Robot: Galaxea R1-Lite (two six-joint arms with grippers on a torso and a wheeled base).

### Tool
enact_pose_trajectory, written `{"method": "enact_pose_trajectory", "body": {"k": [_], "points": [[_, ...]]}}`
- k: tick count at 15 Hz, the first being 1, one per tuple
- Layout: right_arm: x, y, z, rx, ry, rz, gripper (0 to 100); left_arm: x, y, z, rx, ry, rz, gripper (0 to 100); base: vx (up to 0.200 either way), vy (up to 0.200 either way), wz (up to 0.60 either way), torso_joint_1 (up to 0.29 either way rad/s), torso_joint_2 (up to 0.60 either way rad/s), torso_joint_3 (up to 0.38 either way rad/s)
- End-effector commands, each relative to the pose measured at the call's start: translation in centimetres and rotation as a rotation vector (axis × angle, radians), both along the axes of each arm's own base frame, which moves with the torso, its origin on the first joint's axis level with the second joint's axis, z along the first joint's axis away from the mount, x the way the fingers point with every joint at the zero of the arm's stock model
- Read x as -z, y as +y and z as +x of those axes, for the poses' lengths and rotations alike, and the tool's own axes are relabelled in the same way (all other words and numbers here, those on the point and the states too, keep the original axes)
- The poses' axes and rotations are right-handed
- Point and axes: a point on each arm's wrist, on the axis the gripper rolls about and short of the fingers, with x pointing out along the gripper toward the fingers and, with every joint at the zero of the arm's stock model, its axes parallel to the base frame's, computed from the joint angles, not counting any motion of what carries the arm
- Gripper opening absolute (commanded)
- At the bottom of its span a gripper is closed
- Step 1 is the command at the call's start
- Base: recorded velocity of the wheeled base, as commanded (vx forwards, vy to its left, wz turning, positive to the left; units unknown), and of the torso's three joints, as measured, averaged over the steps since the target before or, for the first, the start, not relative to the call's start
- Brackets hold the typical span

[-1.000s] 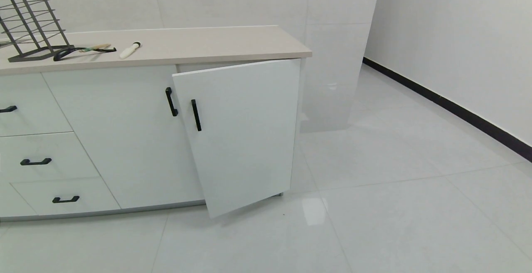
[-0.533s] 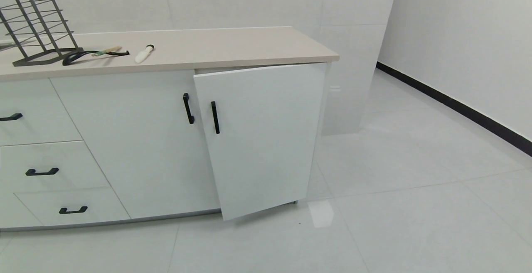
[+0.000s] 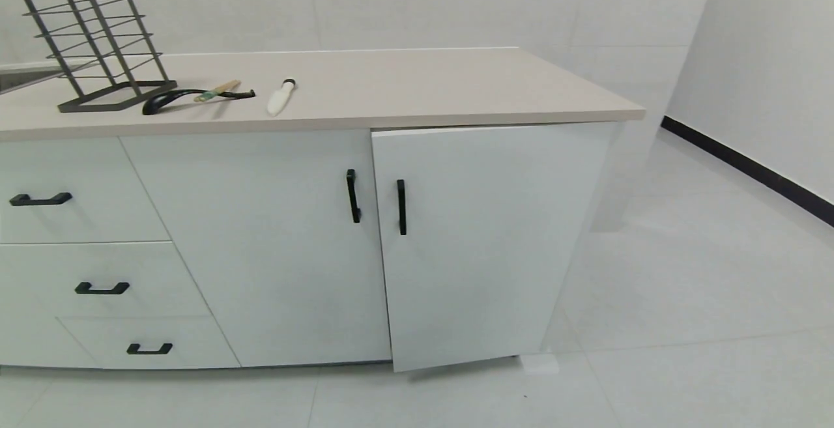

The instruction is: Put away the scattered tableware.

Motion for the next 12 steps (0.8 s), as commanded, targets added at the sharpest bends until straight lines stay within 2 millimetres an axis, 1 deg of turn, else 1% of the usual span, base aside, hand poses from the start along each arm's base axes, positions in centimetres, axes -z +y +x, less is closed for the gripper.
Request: {"method": "enact_pose_trajectory", "body": {"k": [1, 4, 6, 10, 12], "points": [[-0.01, 0.00, 0.02, -0.001, 0.002, 0.001, 0, 0.00, 0.00, 0.00, 0.001, 0.000, 0.000, 100, 0.000, 0.000, 0.60, 0.002, 0.00, 0.012], [-0.01, 0.00, 0.02, -0.001, 0.002, 0.001, 0, 0.00, 0.00, 0.00, 0.001, 0.000, 0.000, 100, 0.000, 0.000, 0.60, 0.007, 0.00, 0.002], [-0.01, 0.01, 0.02, -0.004, 0.002, -0.004, 0, 0.00, 0.00, 0.00, 0.001, 0.000, 0.001, 100, 0.000, 0.000, 0.00, 0.000, 0.00, 0.000], [-0.01, 0.01, 0.02, -0.004, 0.002, 0.001, 0, 0.00, 0.00, 0.00, 0.001, 0.000, 0.001, 100, 0.000, 0.200, 0.00, 0.002, 0.00, 0.001], [-0.01, 0.01, 0.02, -0.004, 0.002, 0.003, 0, 0.00, 0.00, 0.00, 0.001, 0.000, 0.000, 100, 0.200, 0.200, 0.00, 0.005, 0.01, 0.002]]}}
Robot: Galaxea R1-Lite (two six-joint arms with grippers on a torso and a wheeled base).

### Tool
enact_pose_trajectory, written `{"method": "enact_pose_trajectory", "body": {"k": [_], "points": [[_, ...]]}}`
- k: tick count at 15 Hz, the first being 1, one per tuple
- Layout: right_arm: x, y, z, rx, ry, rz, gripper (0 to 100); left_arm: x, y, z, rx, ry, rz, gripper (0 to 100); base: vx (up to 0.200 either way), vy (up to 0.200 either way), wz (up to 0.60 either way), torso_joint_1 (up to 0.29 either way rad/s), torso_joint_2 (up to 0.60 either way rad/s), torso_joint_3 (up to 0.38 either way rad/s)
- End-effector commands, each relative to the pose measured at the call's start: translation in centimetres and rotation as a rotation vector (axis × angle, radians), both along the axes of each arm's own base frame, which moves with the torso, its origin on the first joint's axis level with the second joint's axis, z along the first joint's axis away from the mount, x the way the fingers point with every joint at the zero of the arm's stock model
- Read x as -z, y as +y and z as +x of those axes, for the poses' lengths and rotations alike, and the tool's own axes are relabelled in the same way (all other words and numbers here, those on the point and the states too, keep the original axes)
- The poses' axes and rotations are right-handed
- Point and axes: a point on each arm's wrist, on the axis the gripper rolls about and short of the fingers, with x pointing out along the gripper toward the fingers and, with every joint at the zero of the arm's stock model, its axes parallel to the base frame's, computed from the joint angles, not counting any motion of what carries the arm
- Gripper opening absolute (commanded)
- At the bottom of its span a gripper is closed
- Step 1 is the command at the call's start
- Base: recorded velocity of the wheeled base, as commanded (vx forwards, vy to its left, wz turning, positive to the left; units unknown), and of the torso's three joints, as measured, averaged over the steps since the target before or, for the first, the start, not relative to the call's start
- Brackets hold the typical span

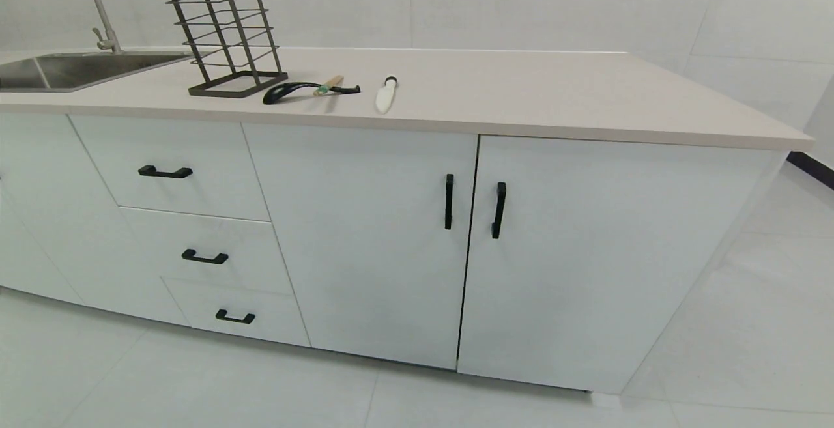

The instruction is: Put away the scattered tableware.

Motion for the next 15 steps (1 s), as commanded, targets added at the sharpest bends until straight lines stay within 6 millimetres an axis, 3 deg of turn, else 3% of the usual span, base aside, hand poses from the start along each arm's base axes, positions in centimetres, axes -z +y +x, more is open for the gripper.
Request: {"method": "enact_pose_trajectory", "body": {"k": [1, 7, 15], "points": [[-0.01, 0.00, 0.02, 0.000, 0.002, 0.000, 0, 0.00, 0.00, 0.00, 0.000, 0.000, -0.001, 100, 0.200, 0.200, 0.00, -0.002, 0.00, 0.002], [-0.01, 0.00, 0.02, 0.000, 0.002, 0.000, 0, 0.00, 0.00, 0.00, 0.000, 0.000, -0.001, 100, 0.200, 0.200, 0.00, 0.004, 0.00, 0.002], [-0.02, 0.00, 0.02, 0.000, 0.001, -0.002, 0, 0.00, 0.00, 0.00, 0.000, 0.000, -0.001, 100, 0.000, 0.200, 0.00, 0.002, 0.00, 0.001]]}}
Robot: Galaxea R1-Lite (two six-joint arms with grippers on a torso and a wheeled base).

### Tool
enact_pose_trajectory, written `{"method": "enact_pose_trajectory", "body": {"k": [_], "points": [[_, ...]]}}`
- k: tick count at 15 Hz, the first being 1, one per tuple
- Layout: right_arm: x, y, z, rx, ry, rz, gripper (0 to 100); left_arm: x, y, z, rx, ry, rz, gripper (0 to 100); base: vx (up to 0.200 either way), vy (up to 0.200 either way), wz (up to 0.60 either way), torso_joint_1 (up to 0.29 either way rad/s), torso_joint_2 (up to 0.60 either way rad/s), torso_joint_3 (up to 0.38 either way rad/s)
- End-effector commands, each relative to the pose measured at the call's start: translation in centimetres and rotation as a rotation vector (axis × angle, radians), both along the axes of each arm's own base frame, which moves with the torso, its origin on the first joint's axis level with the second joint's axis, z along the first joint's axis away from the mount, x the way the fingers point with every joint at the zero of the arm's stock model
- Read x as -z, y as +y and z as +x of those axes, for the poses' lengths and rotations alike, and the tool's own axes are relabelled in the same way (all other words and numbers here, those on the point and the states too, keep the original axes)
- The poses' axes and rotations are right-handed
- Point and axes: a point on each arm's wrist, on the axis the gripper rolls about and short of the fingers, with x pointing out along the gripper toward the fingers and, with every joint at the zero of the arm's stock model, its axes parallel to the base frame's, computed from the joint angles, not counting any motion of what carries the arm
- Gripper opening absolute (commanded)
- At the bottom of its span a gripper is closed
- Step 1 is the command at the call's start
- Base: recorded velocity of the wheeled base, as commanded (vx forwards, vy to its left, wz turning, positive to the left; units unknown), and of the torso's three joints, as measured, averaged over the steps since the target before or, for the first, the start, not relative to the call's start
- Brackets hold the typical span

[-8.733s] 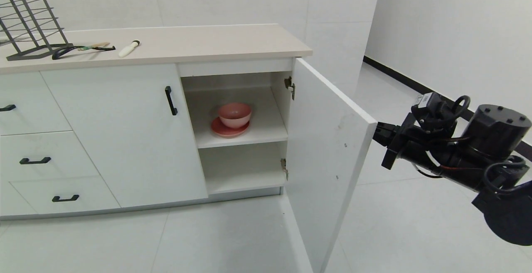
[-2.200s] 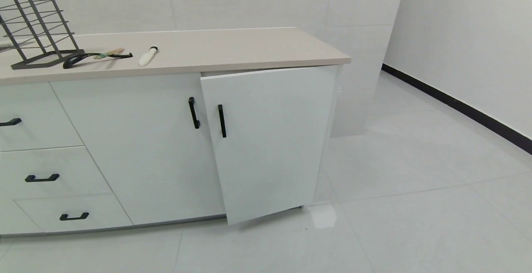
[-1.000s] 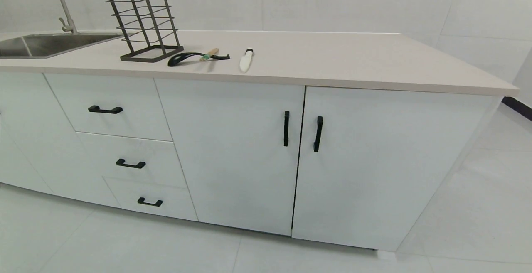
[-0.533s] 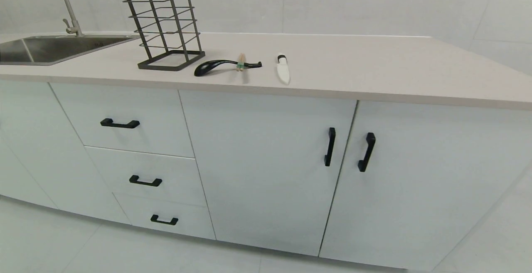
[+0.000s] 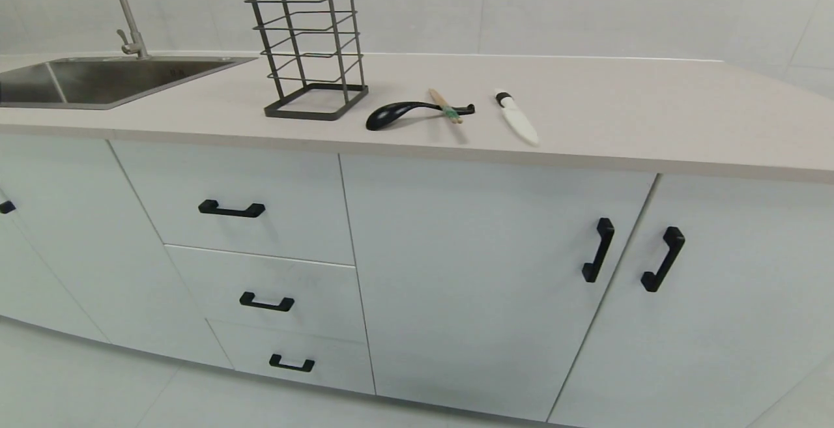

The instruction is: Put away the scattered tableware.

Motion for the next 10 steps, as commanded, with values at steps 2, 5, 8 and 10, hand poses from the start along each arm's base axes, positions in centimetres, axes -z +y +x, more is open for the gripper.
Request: {"method": "enact_pose_trajectory", "body": {"k": [2, 5, 8, 10], "points": [[0.01, 0.00, 0.02, 0.000, 0.003, 0.000, 0, 0.00, 0.00, 0.00, 0.000, 0.000, 0.000, 100, 0.000, 0.200, 0.00, 0.005, 0.00, 0.002], [0.01, 0.00, 0.02, 0.000, 0.003, -0.002, 0, 0.00, 0.00, 0.00, 0.000, 0.000, 0.000, 100, 0.000, 0.133, 0.00, 0.002, 0.00, 0.003], [0.01, 0.00, 0.02, 0.000, 0.003, 0.001, 0, -0.02, 0.00, 0.00, 0.000, -0.001, -0.002, 100, 0.000, 0.000, 0.00, 0.000, 0.00, 0.000], [0.01, 0.00, 0.02, 0.000, 0.003, 0.001, 0, -0.02, 0.00, 0.00, 0.000, -0.002, 0.001, 100, 0.000, 0.000, 0.00, 0.000, 0.00, 0.000]]}}
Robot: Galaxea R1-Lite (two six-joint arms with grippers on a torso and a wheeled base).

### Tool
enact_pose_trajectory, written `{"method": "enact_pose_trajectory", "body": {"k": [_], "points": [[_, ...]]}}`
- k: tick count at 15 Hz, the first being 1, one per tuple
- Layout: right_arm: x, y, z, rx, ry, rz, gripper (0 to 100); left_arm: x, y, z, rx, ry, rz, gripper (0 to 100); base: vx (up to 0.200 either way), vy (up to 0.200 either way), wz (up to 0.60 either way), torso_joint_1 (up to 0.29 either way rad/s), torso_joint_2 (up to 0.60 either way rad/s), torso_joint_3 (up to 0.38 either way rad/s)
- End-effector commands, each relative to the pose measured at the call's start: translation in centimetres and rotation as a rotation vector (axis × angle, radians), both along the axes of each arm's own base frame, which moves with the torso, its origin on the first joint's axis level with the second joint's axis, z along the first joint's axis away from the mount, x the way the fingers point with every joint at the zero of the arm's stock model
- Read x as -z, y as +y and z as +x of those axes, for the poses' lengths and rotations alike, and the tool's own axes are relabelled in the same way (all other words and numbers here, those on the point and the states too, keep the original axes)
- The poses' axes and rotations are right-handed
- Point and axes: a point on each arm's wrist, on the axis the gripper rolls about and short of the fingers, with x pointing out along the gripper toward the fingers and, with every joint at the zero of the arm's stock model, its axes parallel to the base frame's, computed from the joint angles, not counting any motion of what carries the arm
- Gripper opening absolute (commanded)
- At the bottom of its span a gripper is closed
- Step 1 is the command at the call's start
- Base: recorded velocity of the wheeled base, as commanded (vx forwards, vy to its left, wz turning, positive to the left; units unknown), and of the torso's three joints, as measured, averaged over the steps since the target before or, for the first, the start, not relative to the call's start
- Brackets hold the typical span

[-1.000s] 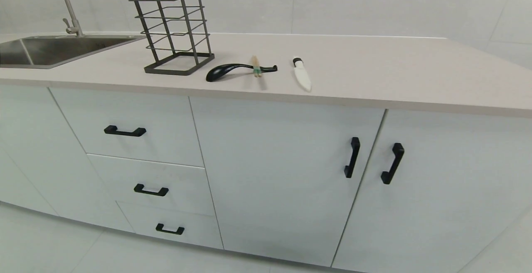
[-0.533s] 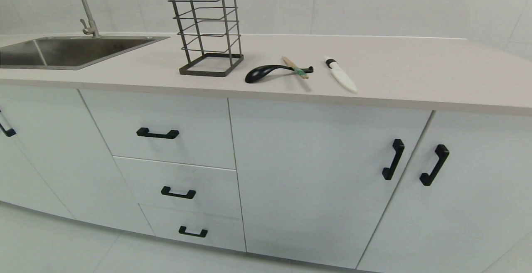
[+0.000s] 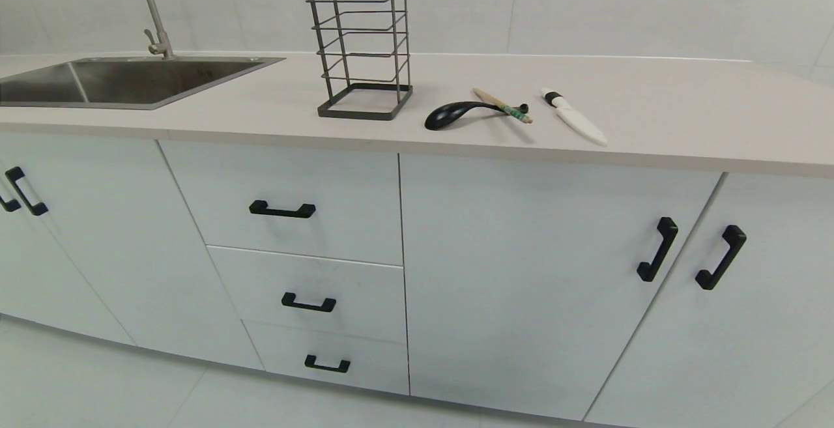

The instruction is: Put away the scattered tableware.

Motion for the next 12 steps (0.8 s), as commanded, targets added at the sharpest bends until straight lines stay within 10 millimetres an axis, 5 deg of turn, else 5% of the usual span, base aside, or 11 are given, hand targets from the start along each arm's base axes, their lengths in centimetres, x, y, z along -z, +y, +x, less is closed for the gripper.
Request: {"method": "enact_pose_trajectory", "body": {"k": [1, 10, 11, 12], "points": [[0.0, 0.0, 0.0, 0.000, 0.002, 0.000, 0, 0.0, 0.0, 0.0, 0.000, 0.001, 0.001, 100, 0.000, 0.000, 0.00, 0.000, 0.00, 0.000], [0.0, 0.0, 0.0, -0.009, 0.002, 0.000, 0, 0.0, -0.1, 0.0, 0.032, -0.003, -0.005, 100, 0.000, 0.000, 0.00, 0.000, 0.00, 0.000], [0.0, 0.0, 0.0, -0.009, 0.002, -0.002, 0, -1.9, -0.1, -0.4, 0.050, -0.123, -0.001, 100, 0.000, 0.000, 0.00, 0.000, 0.00, 0.000], [0.0, 0.0, 0.0, -0.009, 0.002, -0.003, 0, -6.2, -0.2, -1.7, 0.072, -0.344, 0.016, 100, 0.000, 0.000, 0.00, 0.000, 0.00, 0.000]]}}
